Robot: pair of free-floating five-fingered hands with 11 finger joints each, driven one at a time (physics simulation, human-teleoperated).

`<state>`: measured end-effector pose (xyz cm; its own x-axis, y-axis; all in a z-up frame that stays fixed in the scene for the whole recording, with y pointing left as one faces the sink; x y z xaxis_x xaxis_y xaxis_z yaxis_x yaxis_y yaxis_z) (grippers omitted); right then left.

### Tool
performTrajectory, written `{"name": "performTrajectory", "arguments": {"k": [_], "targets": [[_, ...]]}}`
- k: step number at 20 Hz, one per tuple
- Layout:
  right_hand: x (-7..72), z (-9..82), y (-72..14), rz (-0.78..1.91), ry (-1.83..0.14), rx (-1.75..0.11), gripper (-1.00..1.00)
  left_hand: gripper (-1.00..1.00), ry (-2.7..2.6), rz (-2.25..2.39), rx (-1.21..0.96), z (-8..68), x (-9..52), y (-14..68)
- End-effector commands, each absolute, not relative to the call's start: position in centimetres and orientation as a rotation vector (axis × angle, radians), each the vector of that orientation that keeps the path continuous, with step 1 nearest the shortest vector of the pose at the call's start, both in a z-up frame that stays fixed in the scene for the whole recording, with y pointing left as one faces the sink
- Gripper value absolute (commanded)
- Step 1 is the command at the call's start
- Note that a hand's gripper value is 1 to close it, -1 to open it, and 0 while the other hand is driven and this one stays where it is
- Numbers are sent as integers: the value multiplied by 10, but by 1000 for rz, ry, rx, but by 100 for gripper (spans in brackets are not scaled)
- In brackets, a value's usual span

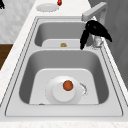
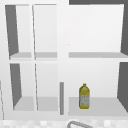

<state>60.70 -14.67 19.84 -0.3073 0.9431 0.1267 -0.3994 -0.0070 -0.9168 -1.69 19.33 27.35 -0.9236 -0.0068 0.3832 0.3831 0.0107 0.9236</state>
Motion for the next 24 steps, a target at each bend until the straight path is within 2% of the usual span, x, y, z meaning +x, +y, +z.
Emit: {"name": "performTrajectory", "arguments": {"k": [1, 17, 18, 24], "targets": [[615, 189, -149, 1587, -1121, -625, -100, 0, -2012, -1993, -390, 274, -17, 193], [688, 131, -121, 1614, -987, -551, -100, 0, -2012, -1993, -390, 274, -17, 193], [688, 130, -119, 1618, -981, -550, 100, 0, -2012, -1993, -390, 274, -17, 193], [709, 117, -117, 1639, -929, -548, 100, 0, -2012, -1993, -390, 274, -17, 193]]}}
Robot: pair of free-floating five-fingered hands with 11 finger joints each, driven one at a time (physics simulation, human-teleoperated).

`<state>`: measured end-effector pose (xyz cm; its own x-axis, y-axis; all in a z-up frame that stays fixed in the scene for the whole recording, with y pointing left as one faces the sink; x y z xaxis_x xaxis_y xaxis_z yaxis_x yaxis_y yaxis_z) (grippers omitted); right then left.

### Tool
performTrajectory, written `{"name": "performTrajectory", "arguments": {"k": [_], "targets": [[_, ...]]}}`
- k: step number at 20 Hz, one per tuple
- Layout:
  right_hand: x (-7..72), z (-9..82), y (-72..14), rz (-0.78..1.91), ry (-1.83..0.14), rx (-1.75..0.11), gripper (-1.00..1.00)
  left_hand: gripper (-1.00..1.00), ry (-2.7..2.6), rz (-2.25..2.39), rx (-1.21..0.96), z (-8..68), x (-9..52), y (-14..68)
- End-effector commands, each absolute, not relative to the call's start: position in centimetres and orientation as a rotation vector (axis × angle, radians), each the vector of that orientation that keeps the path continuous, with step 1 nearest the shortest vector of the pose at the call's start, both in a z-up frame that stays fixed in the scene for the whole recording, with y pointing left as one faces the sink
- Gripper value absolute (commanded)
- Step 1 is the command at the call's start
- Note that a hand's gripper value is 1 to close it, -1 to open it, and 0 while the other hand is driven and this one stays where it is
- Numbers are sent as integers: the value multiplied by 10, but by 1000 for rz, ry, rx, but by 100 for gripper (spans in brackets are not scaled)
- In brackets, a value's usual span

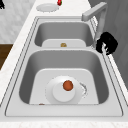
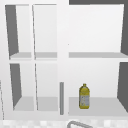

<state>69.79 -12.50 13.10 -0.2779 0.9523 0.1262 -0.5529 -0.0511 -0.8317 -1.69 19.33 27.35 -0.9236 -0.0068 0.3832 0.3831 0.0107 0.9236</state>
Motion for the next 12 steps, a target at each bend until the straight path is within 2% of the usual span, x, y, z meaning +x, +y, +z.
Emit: {"name": "performTrajectory", "arguments": {"k": [1, 4, 12], "targets": [[707, 115, -120, 1640, -917, -529, 100, 0, -2012, -1993, -390, 274, -17, 193], [707, 114, -135, 1636, -877, -452, 100, 0, -2012, -1993, -390, 274, -17, 193], [718, 131, -122, 1570, -898, -424, 100, 0, -2012, -1993, -390, 274, -17, 193]]}}
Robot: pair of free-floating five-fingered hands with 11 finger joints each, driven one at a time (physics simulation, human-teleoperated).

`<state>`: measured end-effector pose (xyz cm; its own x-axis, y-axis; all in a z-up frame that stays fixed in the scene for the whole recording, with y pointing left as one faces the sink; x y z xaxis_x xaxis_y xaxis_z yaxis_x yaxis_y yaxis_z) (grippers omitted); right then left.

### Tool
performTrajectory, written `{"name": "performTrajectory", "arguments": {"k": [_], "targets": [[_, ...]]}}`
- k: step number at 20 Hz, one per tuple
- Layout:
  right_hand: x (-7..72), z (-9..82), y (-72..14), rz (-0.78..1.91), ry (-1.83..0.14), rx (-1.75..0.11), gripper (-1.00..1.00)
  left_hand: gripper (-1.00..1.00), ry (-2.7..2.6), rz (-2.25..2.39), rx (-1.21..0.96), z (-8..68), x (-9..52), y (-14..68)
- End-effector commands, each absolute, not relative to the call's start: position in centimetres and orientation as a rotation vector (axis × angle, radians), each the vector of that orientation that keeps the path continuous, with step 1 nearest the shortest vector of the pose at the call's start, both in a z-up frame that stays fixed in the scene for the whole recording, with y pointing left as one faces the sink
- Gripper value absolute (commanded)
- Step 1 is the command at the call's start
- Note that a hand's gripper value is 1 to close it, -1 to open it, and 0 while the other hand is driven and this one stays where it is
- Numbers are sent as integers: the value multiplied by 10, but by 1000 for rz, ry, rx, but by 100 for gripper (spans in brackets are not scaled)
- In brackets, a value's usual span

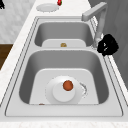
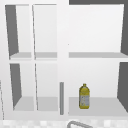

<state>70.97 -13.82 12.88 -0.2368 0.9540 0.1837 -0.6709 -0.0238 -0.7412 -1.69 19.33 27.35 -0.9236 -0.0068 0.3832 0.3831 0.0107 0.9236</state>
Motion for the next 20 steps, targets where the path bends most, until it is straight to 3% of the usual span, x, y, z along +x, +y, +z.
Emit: {"name": "performTrajectory", "arguments": {"k": [1, 20], "targets": [[718, 134, -117, 1567, -886, -429, 100, 0, -2012, -1993, -390, 274, -17, 193], [714, 150, -104, 1617, -637, -450, 100, 0, -2012, -1993, -390, 274, -17, 193]]}}
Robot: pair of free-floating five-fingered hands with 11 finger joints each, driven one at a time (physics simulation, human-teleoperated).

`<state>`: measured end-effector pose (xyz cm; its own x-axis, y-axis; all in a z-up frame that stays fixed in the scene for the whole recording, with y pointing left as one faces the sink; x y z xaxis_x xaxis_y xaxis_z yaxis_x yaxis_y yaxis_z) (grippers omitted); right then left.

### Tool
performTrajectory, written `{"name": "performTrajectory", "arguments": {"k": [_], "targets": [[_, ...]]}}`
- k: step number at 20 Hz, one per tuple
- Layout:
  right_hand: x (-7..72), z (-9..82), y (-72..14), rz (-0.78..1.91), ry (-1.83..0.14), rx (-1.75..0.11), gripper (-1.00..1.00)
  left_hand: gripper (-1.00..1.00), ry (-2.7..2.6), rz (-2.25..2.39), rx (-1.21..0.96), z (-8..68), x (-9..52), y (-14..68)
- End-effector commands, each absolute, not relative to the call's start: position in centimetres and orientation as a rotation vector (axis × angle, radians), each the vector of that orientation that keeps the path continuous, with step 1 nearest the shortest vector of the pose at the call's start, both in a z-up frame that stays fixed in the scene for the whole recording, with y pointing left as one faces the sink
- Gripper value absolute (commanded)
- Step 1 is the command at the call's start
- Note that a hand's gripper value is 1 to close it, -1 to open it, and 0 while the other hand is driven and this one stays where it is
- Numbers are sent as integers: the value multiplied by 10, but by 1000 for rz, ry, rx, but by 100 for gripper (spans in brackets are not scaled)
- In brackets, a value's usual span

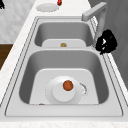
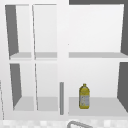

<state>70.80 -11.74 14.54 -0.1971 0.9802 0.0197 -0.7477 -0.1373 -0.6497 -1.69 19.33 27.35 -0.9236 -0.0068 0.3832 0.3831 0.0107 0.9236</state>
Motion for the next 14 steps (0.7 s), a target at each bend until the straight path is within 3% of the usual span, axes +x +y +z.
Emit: {"name": "performTrajectory", "arguments": {"k": [1, 14], "targets": [[715, 150, -102, 1622, -619, -454, 100, 0, -2012, -1993, -390, 274, -17, 193], [727, 147, -93, 1662, -435, -410, 100, 0, -2012, -1993, -390, 274, -17, 193]]}}
